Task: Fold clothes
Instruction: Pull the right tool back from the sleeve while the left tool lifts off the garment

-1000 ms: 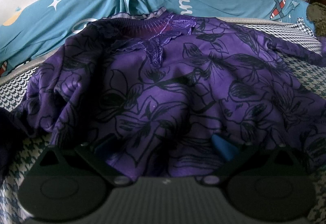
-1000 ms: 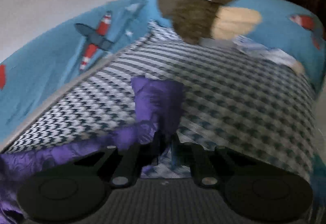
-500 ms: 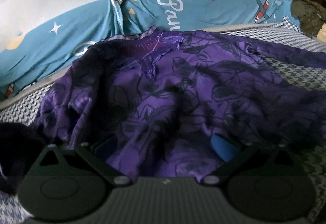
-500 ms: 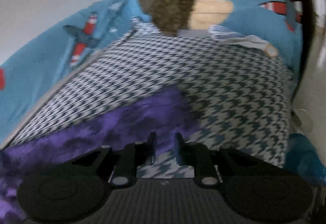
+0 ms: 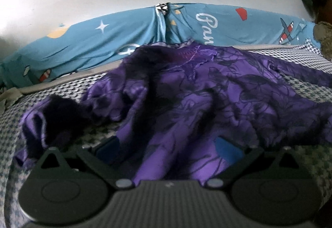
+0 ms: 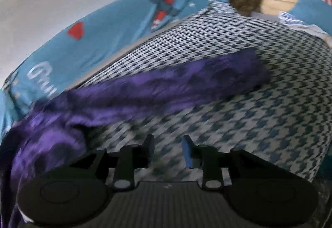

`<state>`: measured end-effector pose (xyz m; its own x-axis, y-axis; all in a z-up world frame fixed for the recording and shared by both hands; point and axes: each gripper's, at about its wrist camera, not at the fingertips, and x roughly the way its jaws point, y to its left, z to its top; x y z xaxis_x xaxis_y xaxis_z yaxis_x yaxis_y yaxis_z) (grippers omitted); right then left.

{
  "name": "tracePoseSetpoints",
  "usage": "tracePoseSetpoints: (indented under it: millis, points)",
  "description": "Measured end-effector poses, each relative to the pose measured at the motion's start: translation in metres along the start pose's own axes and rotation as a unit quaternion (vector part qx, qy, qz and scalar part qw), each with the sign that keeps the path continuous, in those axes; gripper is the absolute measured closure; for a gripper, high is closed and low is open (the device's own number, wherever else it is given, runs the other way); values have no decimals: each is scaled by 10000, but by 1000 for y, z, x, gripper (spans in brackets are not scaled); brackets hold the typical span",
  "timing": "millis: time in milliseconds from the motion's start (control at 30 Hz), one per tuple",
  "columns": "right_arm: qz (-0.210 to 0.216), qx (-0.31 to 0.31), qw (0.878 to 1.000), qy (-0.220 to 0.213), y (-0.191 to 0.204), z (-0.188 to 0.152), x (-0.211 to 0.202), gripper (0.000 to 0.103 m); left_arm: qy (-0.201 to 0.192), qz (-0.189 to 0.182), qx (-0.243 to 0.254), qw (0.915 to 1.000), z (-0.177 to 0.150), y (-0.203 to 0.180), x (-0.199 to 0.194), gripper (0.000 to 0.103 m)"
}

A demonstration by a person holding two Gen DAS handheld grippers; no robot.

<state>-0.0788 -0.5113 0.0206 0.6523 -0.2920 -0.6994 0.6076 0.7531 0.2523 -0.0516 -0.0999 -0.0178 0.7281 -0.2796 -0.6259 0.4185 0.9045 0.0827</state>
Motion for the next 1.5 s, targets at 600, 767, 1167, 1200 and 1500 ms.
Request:
tracePoseSetpoints:
  millis: [600,767,1167,1200,1500]
  points:
    - [1227,-590,9907,29,5,-63,-61,51,276,98,-616,9977,-37,19,-32,0]
    - [1625,-1032,9813,59,16,-82,-73,36,250,206,-686,9971,-39,24,-36,0]
    - [1333,-1752,9754,87,43,-102,-47,34,462,195,-1067,9930,-49,35,-36,0]
    - [1350,-1727,9756,94,44,-103,-44,34,482,204,-1094,9926,-50,36,-35,0]
    - [1838,-1720,9677,117,55,-105,-44,89,609,377,-1340,9884,-55,45,-30,0]
